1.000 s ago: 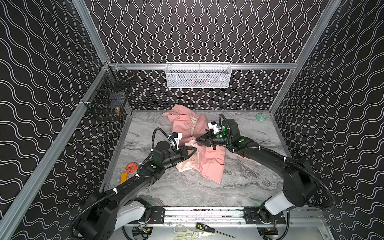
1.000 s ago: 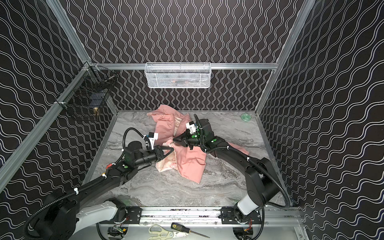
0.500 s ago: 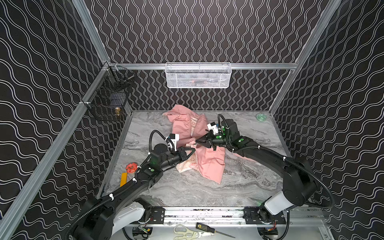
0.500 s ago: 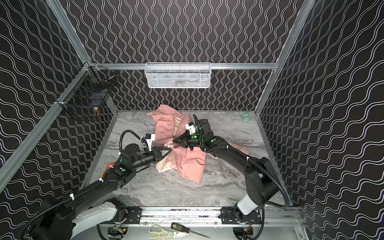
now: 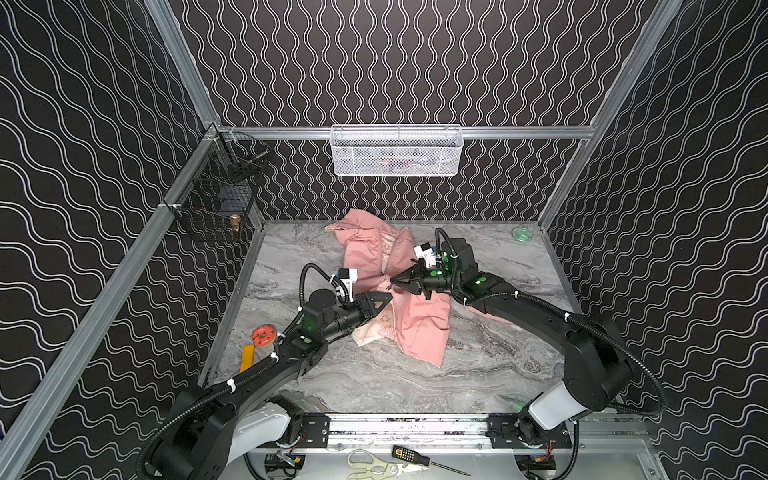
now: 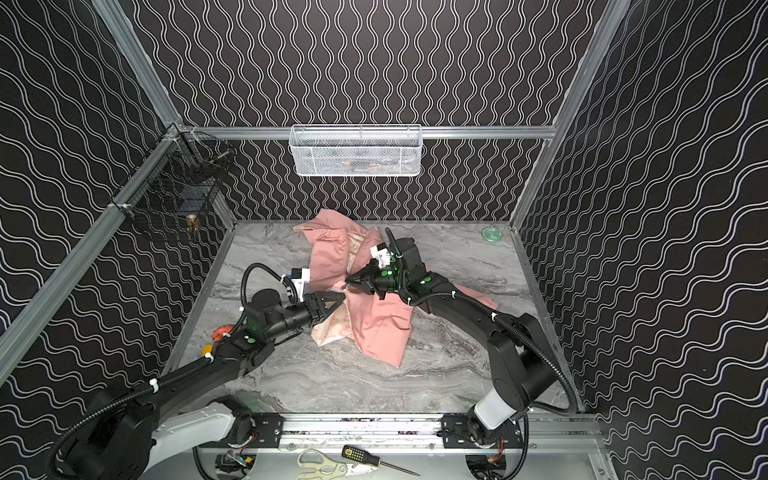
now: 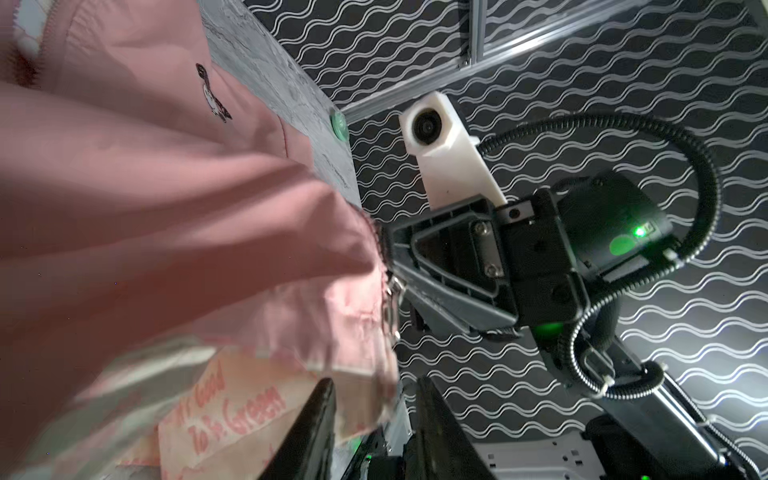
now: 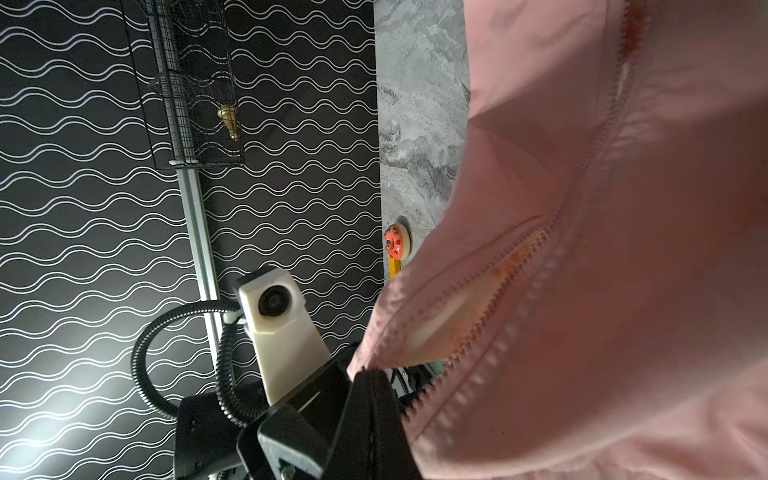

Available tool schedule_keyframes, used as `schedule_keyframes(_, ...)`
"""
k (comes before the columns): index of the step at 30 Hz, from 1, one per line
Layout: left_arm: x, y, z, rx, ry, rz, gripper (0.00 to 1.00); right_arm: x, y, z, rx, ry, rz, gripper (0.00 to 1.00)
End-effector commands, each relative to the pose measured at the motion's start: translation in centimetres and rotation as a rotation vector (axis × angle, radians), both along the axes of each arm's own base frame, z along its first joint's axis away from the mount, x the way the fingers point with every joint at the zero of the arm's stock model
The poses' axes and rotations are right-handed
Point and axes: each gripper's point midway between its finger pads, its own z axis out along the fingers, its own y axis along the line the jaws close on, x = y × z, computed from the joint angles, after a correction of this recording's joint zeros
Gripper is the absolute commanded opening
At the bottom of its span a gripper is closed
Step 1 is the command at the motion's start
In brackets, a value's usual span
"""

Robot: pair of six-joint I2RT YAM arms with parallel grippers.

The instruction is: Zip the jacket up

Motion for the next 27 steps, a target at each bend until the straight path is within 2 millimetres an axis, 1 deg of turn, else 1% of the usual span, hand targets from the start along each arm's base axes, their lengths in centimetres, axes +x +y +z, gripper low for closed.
schedule_keyframes(1,0.5,-0.3,2.0,-0.051,-0.053,-0.001,0.36,0.1,0.6,1.2,0.037,-0.029,0.009,0.0)
schedule_keyframes(3,0.7,-0.3,2.1,-0.051,-0.057,0.004,0.33,0.1,0.7,1.3,0.04,-0.028,0.013,0.0)
schedule_keyframes(7,0.7,-0.5,2.2,-0.049,-0.062,-0.002,0.2,-0.1,0.8,1.3,0.042,-0.025,0.014,0.0)
schedule_keyframes(9,0.6,-0.6,2.0,-0.051,-0.061,-0.013,0.16,-0.1,0.8,1.4,0.043,-0.027,0.014,0.0)
schedule_keyframes(11,0.4,-0.7,2.0,-0.053,-0.061,-0.02,0.14,0.0,0.8,1.4,0.044,-0.024,0.014,0.0)
schedule_keyframes(15,0.2,-0.7,2.0,-0.052,-0.061,-0.031,0.16,0.0,1.1,1.4,0.053,-0.019,0.024,0.0)
schedule_keyframes(16,0.2,-0.7,2.0,-0.052,-0.06,-0.034,0.13,0.1,1.2,1.4,0.055,-0.021,0.029,0.0)
schedule_keyframes(19,0.2,-0.7,1.9,-0.052,-0.057,-0.036,0.0,0.1,1.3,1.4,0.058,-0.014,0.035,0.0)
schedule_keyframes(27,0.7,-0.4,2.4,-0.064,-0.074,0.004,0.0,0.2,1.7,1.7,0.065,-0.014,0.049,0.0)
